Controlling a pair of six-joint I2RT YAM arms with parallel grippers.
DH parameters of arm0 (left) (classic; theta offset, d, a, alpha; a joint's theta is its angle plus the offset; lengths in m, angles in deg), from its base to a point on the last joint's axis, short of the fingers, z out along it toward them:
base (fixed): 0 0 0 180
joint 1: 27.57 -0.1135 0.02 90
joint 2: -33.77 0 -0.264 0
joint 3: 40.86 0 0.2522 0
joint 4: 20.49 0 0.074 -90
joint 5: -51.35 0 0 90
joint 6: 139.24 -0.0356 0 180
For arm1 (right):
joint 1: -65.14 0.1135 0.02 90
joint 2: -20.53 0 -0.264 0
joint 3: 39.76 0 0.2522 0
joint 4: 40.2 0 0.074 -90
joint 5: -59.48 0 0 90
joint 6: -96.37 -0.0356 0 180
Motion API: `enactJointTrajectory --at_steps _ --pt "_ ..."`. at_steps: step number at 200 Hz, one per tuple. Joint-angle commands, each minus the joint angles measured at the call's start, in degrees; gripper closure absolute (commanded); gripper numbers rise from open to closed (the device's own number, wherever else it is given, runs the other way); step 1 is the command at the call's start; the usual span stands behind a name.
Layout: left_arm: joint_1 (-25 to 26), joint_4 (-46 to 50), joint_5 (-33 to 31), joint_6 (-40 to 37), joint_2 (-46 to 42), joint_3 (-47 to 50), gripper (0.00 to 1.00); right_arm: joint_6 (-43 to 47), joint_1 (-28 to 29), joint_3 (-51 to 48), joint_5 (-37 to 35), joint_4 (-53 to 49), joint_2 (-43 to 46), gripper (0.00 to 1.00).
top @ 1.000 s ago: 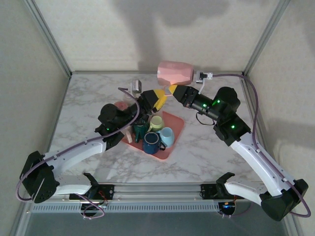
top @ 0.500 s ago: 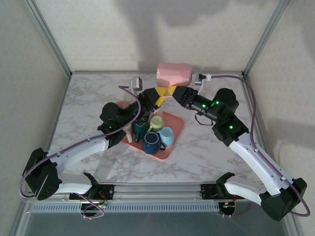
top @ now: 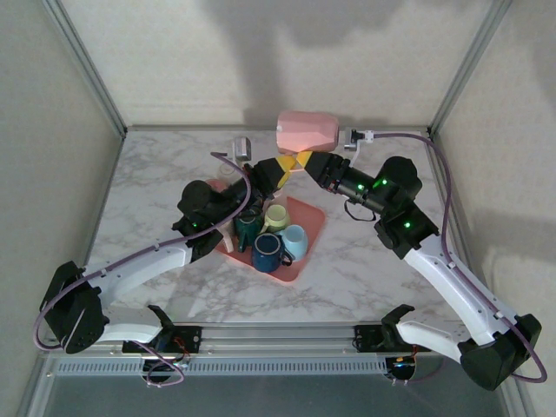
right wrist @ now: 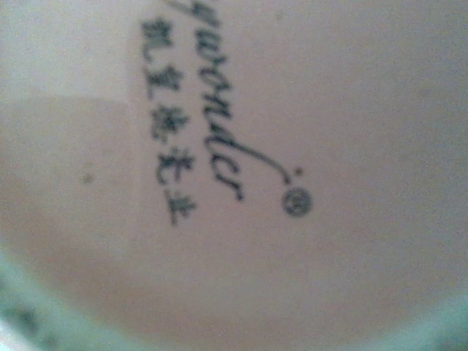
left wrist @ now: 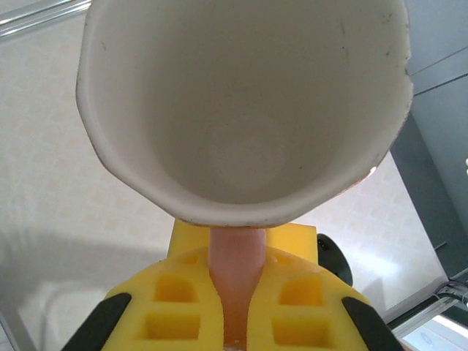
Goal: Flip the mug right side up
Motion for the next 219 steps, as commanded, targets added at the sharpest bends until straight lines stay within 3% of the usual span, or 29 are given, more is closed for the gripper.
enactJointTrajectory --at_steps 1,16,50,80,142,219 --pt "0.3 -3.0 -0.6 -2.7 -1.0 -2.2 1.0 1.9 0.0 0.4 0.4 4.2 1.0 1.0" --pt "0.3 -3.8 -1.8 -4.2 -1.8 -1.6 1.0 2.2 0.0 0.4 -0.1 3.7 1.1 0.96" --pt "0.1 -4.3 -4.8 -7.8 -4.1 0.2 1.0 3.2 0.0 0.2 -1.2 2.2 1.8 0.6" --pt "0.0 -3.3 -5.9 -11.5 -5.9 0.7 1.0 3.2 -0.5 0.1 -3.0 -0.9 2.6 0.45" --pt "-0.8 4.7 -9.0 -18.7 -8.8 -0.8 1.0 3.9 -2.5 -0.1 -1.2 -3.5 3.4 0.42" --pt "-1.8 16.6 -12.3 -27.0 -10.4 -5.0 1.0 11.4 -4.7 2.5 -1.8 -16.9 4.6 0.41"
